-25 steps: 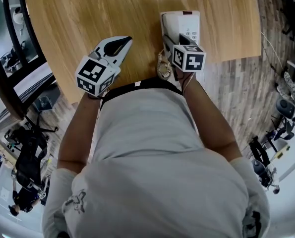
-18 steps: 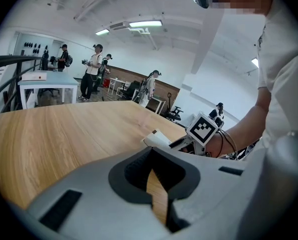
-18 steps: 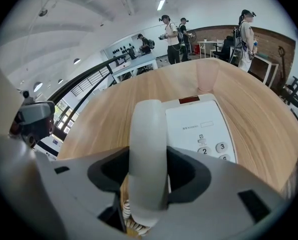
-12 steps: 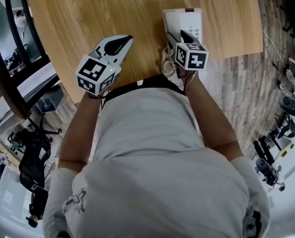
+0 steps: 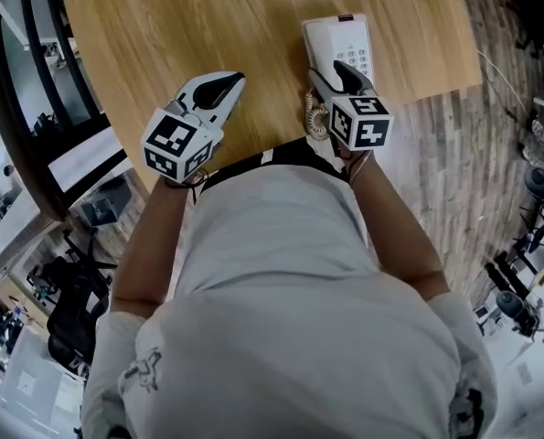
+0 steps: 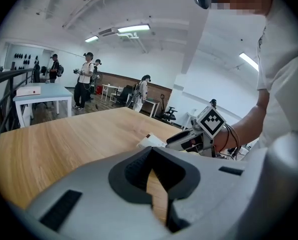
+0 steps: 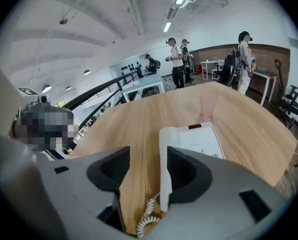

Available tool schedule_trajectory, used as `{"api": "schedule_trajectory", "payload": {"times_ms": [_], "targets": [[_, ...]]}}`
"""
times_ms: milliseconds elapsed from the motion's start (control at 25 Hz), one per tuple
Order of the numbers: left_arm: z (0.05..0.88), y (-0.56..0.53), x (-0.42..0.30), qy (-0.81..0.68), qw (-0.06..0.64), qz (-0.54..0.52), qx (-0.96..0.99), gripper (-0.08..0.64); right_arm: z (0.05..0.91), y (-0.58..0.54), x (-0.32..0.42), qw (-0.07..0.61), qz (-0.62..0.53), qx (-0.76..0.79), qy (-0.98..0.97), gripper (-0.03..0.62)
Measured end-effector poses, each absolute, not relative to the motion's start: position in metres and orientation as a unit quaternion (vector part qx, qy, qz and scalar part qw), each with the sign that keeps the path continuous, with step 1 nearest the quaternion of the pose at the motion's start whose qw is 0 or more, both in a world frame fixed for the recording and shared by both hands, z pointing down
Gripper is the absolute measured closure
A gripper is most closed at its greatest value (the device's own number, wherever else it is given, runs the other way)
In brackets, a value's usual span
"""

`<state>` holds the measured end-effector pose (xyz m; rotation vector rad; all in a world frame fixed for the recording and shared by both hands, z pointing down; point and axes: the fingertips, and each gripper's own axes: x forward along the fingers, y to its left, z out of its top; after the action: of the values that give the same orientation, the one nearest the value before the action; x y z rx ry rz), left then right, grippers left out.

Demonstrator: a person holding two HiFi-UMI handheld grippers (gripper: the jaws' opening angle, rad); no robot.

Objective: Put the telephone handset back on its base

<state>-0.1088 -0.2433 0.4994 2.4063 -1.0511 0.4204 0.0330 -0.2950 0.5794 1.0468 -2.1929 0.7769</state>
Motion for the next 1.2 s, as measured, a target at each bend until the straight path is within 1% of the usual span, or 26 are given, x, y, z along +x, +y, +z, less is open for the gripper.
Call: {"api": "schedule_trajectory", "payload": {"times_ms": [160, 320, 480, 720, 1080, 1200], "targets": [[0.483, -0.237, -0.107, -0.369, 0.215, 0.149, 0.892, 0.555, 0.552, -0.281, 0.024, 0.270, 0.249, 0.387, -0.846, 0.360], [0.457, -0.227, -0.107, -0.360, 0.189, 0.142, 0.903, 0.554, 0.509, -0.266, 0.020, 0.227, 0.217, 0.387, -0.867, 0.374], [0.420, -0.213, -0.107, -0.348, 0.167, 0.118, 0.915, 0.554, 0.466, -0.249, 0.018, 0.186, 0.190, 0.379, -0.886, 0.405], [0.384, -0.190, -0.106, -0.333, 0.142, 0.089, 0.928, 0.554, 0.418, -0.218, 0.018, 0.153, 0.150, 0.379, -0.900, 0.448], [0.367, -0.144, -0.126, -0.321, 0.133, 0.070, 0.935, 0.554, 0.384, -0.179, 0.013, 0.111, 0.112, 0.389, -0.908, 0.586], [0.366, -0.137, -0.129, -0.313, 0.132, 0.069, 0.938, 0.554, 0.380, -0.168, 0.017, 0.102, 0.114, 0.401, -0.903, 0.588]]}}
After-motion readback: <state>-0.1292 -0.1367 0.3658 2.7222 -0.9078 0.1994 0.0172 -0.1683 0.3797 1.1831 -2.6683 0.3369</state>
